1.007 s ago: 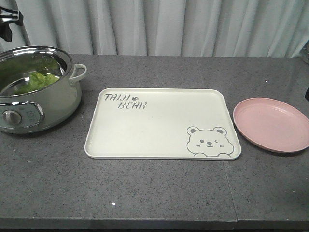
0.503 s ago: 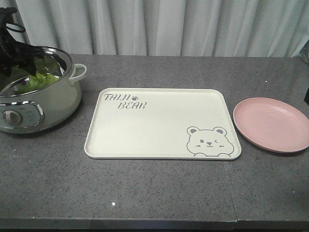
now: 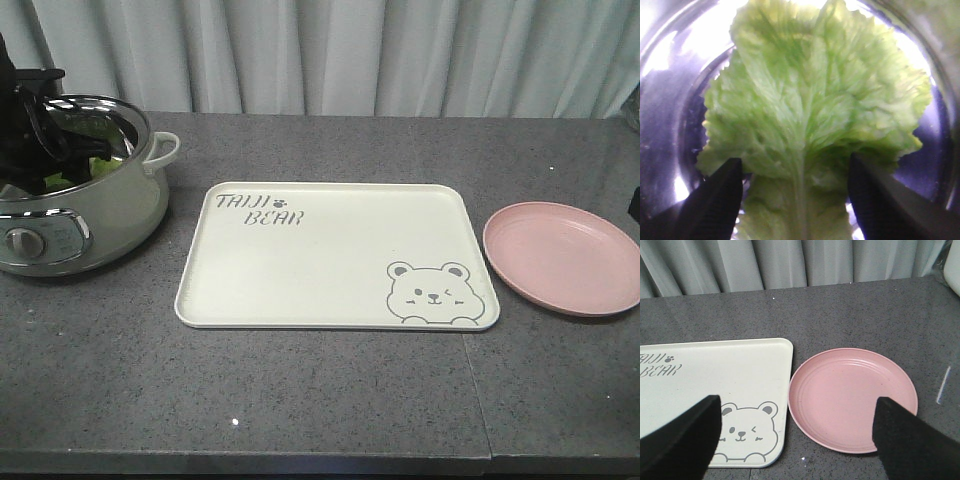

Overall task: Transfer vegetables to tray and serve
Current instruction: 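Grasp the lettuce leaf stem with the left gripper and lift it out, then carry the leaf toward the right gripper and hand it over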

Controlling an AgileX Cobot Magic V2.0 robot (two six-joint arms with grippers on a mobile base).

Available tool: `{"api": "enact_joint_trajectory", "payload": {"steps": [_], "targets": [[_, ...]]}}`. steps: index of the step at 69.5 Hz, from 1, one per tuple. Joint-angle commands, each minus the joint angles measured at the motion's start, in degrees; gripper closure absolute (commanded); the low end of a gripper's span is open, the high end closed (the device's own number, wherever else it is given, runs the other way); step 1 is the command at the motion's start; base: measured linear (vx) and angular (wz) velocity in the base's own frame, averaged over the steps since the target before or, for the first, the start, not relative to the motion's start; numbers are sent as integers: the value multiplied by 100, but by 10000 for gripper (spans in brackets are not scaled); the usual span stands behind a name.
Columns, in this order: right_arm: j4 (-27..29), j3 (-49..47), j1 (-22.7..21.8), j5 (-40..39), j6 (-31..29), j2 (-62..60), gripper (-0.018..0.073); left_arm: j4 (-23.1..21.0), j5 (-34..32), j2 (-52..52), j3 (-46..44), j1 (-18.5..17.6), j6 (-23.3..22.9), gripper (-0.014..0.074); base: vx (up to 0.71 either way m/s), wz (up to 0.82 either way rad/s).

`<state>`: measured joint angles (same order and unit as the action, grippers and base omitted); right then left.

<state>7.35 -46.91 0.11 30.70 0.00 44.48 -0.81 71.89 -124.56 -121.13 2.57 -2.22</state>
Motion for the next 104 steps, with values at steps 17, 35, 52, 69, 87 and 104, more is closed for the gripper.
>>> {"api": "enact_joint_trajectory", "payload": {"steps": [17, 35, 52, 69, 87, 104], "targets": [[68, -184, -18, -394, 0, 4, -28, -61, -31, 199, -173, -9, -47, 150, 0, 0], [73, -184, -18, -388, 0, 4, -28, -61, -31, 199, -173, -9, -54, 403, 0, 0], [68, -184, -18, -394, -63, 4, -28, -68, -30, 239, -173, -9, 5, 605, 0, 0], [68, -184, -18, -425, -441, 4, -28, -62, -104, 584, -410, -9, -3, 603, 0, 0], [393, -438, -18, -759, -677, 308, -28, -124, -340, 1447, -957, -9, -59, 603, 0, 0], [3601, -1590, -18, -575, -2932, 1411, -17, -1141, -893, 2192, -1108, -9, 4, 603, 0, 0]]}}
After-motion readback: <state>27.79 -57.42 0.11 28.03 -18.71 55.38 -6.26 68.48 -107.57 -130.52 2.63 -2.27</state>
